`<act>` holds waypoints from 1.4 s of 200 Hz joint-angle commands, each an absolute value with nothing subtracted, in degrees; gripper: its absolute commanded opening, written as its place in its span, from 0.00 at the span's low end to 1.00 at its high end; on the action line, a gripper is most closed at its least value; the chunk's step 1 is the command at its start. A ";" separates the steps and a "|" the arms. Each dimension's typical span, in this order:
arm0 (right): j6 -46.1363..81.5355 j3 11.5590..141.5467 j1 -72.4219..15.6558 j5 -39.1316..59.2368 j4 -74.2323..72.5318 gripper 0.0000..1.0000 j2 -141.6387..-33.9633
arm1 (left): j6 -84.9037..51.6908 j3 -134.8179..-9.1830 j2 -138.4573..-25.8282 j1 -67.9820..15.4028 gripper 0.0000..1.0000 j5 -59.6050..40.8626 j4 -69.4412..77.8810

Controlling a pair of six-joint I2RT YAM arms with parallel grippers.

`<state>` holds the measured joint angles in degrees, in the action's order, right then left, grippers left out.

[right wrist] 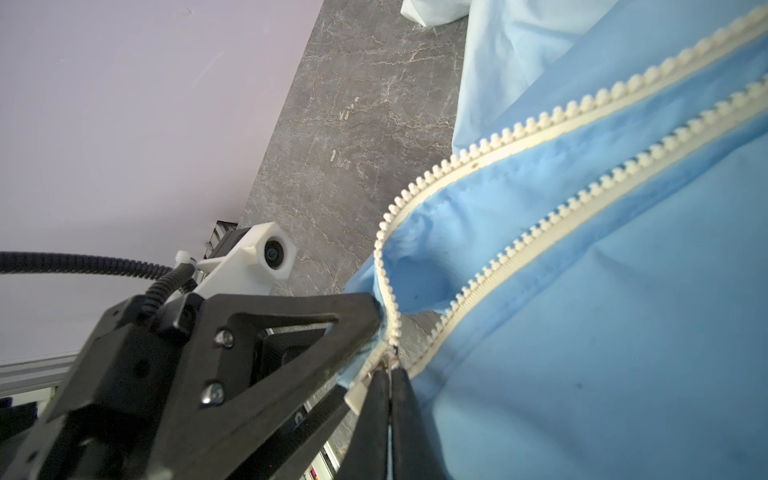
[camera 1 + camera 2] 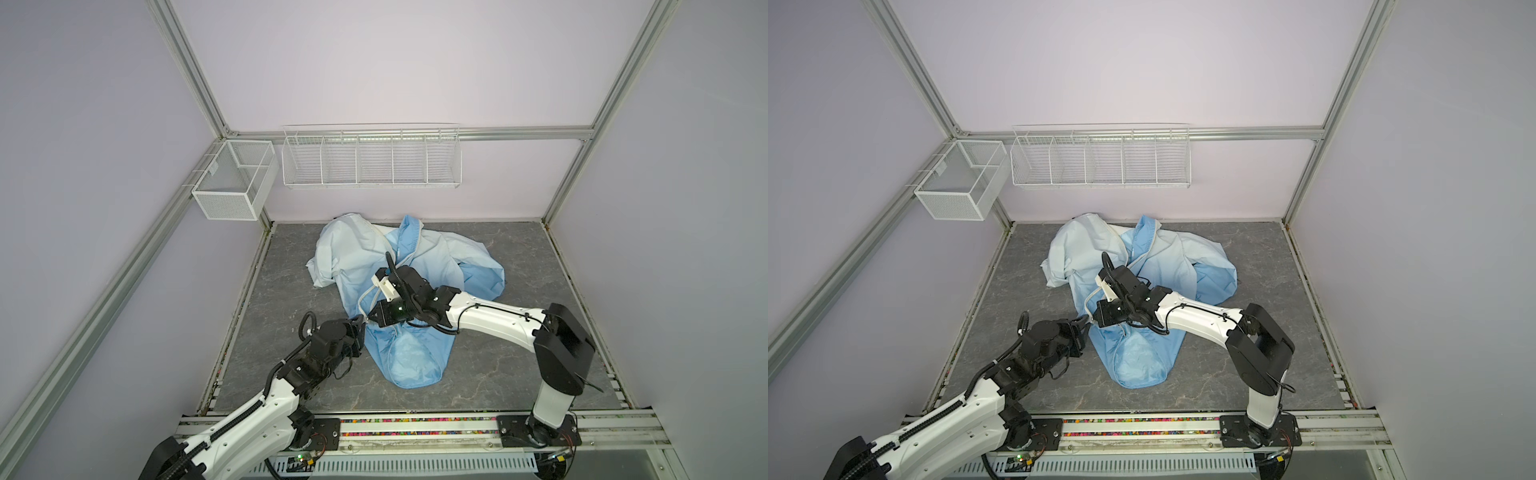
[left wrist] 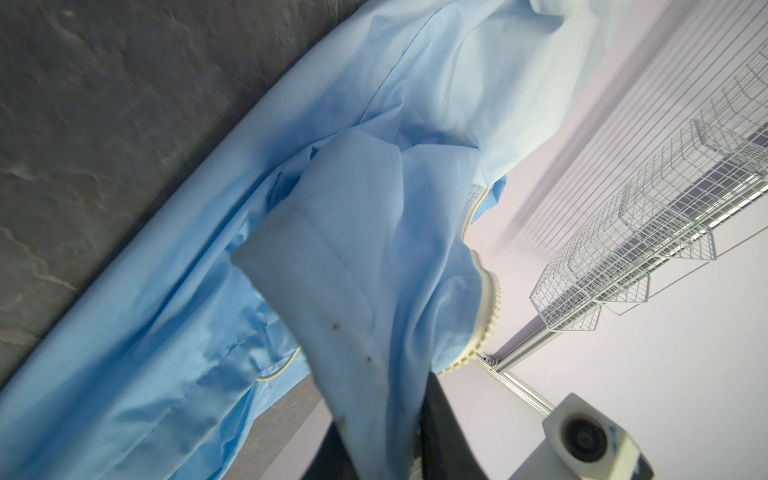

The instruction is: Zip up the jacket

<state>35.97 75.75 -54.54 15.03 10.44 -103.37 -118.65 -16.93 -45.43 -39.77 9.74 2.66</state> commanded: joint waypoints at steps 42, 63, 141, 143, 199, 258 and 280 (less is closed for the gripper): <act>32.67 76.10 -54.95 14.95 11.70 0.07 -101.42 | -118.70 -16.01 -43.51 -39.92 0.00 9.67 2.86; 29.72 76.97 -54.85 14.50 12.70 0.07 -101.68 | -117.42 -16.07 -40.48 -39.91 0.00 8.26 -0.33; 15.87 80.65 -56.99 16.86 18.61 0.07 -102.74 | -111.26 -15.91 -31.58 -39.81 0.00 5.45 -14.90; 15.66 80.72 -57.16 16.81 18.80 0.07 -102.74 | -111.16 -15.91 -31.56 -39.81 0.00 5.45 -15.04; 11.32 82.17 -60.44 13.13 23.06 0.07 -103.59 | -107.66 -18.15 -33.75 -39.56 0.00 4.16 -17.21; 10.88 85.76 -60.20 5.00 27.20 0.07 -106.73 | -101.53 -23.62 -40.70 -39.42 0.00 -0.96 -17.14; 12.59 88.69 -59.37 0.58 29.04 0.07 -109.50 | -99.14 -26.01 -45.02 -39.41 0.00 -4.71 -16.15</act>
